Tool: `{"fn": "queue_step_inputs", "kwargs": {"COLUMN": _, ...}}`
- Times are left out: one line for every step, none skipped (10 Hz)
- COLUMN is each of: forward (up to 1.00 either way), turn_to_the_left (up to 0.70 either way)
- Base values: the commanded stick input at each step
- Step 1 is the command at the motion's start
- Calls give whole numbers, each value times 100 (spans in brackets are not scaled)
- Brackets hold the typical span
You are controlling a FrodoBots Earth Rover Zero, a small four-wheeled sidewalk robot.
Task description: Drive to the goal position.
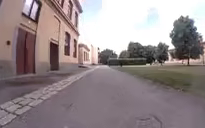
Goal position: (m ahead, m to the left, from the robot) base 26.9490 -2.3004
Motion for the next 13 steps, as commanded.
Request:
{"fn": "queue_step_inputs", "kwargs": {"forward": 85, "turn_to_the_left": 1}}
{"fn": "queue_step_inputs", "kwargs": {"forward": 85, "turn_to_the_left": 1}}
{"fn": "queue_step_inputs", "kwargs": {"forward": 85, "turn_to_the_left": 1}}
{"fn": "queue_step_inputs", "kwargs": {"forward": 85, "turn_to_the_left": 1}}
{"fn": "queue_step_inputs", "kwargs": {"forward": 85, "turn_to_the_left": 1}}
{"fn": "queue_step_inputs", "kwargs": {"forward": 85, "turn_to_the_left": 1}}
{"fn": "queue_step_inputs", "kwargs": {"forward": 85, "turn_to_the_left": 1}}
{"fn": "queue_step_inputs", "kwargs": {"forward": 85, "turn_to_the_left": 1}}
{"fn": "queue_step_inputs", "kwargs": {"forward": 85, "turn_to_the_left": 1}}
{"fn": "queue_step_inputs", "kwargs": {"forward": 85, "turn_to_the_left": 1}}
{"fn": "queue_step_inputs", "kwargs": {"forward": 85, "turn_to_the_left": 1}}
{"fn": "queue_step_inputs", "kwargs": {"forward": 85, "turn_to_the_left": 1}}
{"fn": "queue_step_inputs", "kwargs": {"forward": 85, "turn_to_the_left": 1}}
